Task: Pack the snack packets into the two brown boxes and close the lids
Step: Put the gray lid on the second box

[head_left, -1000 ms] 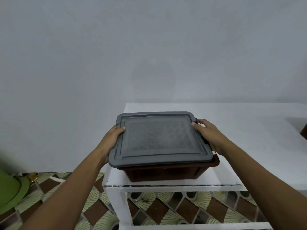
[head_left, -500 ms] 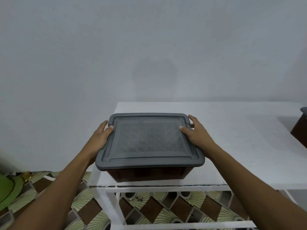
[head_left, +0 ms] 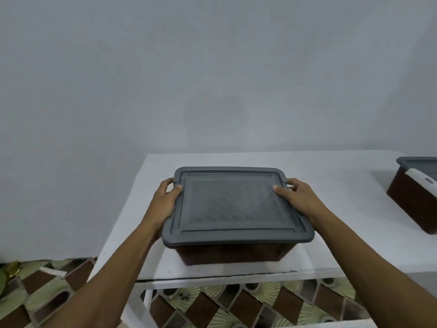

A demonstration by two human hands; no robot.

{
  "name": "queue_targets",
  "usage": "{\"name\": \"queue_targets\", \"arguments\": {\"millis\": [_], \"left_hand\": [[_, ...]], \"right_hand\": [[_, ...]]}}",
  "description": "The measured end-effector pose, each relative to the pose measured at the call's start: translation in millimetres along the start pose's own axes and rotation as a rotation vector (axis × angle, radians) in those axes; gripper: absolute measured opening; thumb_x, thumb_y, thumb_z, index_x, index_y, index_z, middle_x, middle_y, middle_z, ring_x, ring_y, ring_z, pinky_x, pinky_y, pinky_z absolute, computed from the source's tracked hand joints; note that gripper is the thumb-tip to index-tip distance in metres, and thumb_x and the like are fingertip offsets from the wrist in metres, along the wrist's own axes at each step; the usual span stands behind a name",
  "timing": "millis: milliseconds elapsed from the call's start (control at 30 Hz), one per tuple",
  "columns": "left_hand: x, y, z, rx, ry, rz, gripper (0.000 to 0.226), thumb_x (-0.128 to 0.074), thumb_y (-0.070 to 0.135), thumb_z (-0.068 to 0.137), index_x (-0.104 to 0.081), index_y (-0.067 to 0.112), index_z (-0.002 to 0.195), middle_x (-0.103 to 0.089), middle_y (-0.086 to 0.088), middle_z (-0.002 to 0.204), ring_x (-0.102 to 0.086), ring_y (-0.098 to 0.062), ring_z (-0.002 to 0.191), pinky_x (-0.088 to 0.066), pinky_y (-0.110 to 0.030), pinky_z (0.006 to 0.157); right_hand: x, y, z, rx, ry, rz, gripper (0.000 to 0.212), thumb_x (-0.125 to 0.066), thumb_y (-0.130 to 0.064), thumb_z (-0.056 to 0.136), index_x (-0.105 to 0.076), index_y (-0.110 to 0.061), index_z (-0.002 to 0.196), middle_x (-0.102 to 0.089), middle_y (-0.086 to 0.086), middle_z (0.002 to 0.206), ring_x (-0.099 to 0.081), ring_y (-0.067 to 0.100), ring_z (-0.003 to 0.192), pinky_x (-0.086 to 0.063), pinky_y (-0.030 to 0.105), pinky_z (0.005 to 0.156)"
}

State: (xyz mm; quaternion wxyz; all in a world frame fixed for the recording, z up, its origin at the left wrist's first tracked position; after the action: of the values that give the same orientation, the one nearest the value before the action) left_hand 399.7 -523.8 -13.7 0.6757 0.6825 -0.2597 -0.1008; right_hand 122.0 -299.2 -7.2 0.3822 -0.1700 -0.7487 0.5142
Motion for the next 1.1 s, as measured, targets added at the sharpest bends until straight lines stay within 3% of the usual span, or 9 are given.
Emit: {"name": "queue_targets", "arguments": {"millis": [100, 300, 467, 633, 733, 800, 967, 1033, 1100], "left_hand": [[-52, 9, 2, 0.020, -0.024, -0.014, 0.036, -0.049, 0.033, 0.099, -0.046, 0.024, 0.133, -0.062, 0.000, 0.108, -0.065, -0.013, 0.087, -0.051, -0.026, 0.061], [-117, 40, 18, -0.031, -0.095, 0.184, 0.036, -0.047, 0.037, 0.094, -0.053, 0.025, 0.128, -0.062, -0.006, 0.118, -0.063, -0.024, 0.099, -0.053, -0.046, 0.090], [-127, 62, 16, -0.112, -0.080, 0.260, 0.028, -0.046, 0.026, 0.097, -0.068, 0.012, 0.109, -0.068, -0.006, 0.106, -0.063, -0.022, 0.095, -0.050, -0.035, 0.082], [-118, 51, 26, 0.106, -0.013, 0.143, 0.028, -0.047, 0.041, 0.085, -0.060, 0.016, 0.085, -0.064, -0.009, 0.099, -0.061, -0.031, 0.097, -0.051, -0.039, 0.084], [-120, 60, 24, 0.230, 0.022, 0.004, 0.018, -0.044, 0.023, 0.099, -0.053, 0.010, 0.091, -0.052, -0.007, 0.082, -0.053, -0.019, 0.067, -0.046, -0.027, 0.054], [-121, 61, 26, 0.266, 0.031, -0.009, 0.019, -0.043, 0.025, 0.101, -0.049, 0.010, 0.112, -0.049, -0.004, 0.080, -0.051, -0.017, 0.063, -0.039, -0.027, 0.049], [-124, 61, 21, 0.298, 0.043, -0.040, 0.036, -0.041, 0.028, 0.101, -0.046, 0.009, 0.131, -0.049, -0.002, 0.082, -0.052, -0.017, 0.064, -0.036, -0.029, 0.051], [-122, 66, 21, 0.296, 0.046, -0.029, 0.037, -0.040, 0.030, 0.101, -0.046, 0.009, 0.131, -0.050, -0.004, 0.083, -0.050, -0.017, 0.063, -0.033, -0.028, 0.052], [-122, 69, 22, 0.312, 0.047, -0.075, 0.037, -0.042, 0.031, 0.100, -0.045, 0.009, 0.129, -0.050, -0.003, 0.085, -0.051, -0.017, 0.065, -0.033, -0.029, 0.052]], "right_hand": [[50, 13, 9, -0.017, 0.049, -0.055, 0.042, -0.068, -0.038, 0.088, -0.055, -0.019, 0.124, -0.062, 0.005, 0.106, -0.064, 0.014, 0.082, -0.047, 0.025, 0.060], [110, 29, 25, -0.022, 0.119, -0.093, 0.053, -0.069, -0.043, 0.086, -0.056, -0.016, 0.130, -0.062, 0.010, 0.120, -0.064, 0.026, 0.097, -0.050, 0.035, 0.080], [114, 32, 35, 0.012, 0.107, -0.136, 0.051, -0.065, -0.041, 0.090, -0.057, -0.012, 0.131, -0.062, 0.007, 0.127, -0.062, 0.025, 0.105, -0.050, 0.042, 0.094], [128, 33, 49, -0.116, 0.104, -0.108, 0.063, -0.058, -0.027, 0.096, -0.032, -0.008, 0.150, -0.038, 0.007, 0.152, -0.044, 0.028, 0.133, -0.037, 0.032, 0.094], [142, 30, 59, -0.199, 0.103, -0.032, 0.027, -0.061, -0.028, 0.093, -0.055, -0.015, 0.116, -0.055, 0.003, 0.111, -0.055, 0.025, 0.100, -0.041, 0.034, 0.075], [146, 30, 55, -0.261, 0.107, 0.031, 0.020, -0.061, -0.033, 0.092, -0.056, -0.017, 0.102, -0.052, 0.004, 0.094, -0.051, 0.025, 0.088, -0.038, 0.035, 0.069], [142, 39, 46, -0.341, 0.093, 0.021, 0.036, -0.060, -0.041, 0.087, -0.057, -0.016, 0.114, -0.055, 0.008, 0.117, -0.057, 0.029, 0.091, -0.038, 0.041, 0.076], [141, 37, 44, -0.354, 0.084, 0.013, 0.040, -0.059, -0.042, 0.089, -0.054, -0.015, 0.119, -0.051, 0.007, 0.117, -0.058, 0.032, 0.105, -0.041, 0.045, 0.082], [146, 30, 43, -0.339, 0.106, 0.025, 0.039, -0.057, -0.041, 0.092, -0.051, -0.015, 0.120, -0.048, 0.005, 0.117, -0.055, 0.031, 0.108, -0.042, 0.041, 0.074]]}}
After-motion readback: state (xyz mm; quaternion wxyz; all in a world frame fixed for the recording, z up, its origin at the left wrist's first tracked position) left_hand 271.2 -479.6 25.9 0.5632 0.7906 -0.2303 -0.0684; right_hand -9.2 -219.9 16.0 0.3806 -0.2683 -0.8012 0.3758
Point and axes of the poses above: each hand's wrist, its own z-axis towards the middle knuckle, its own x-axis out of the back of the hand, y = z × x, the point moved 10 cm from there along z, towards the middle knuckle
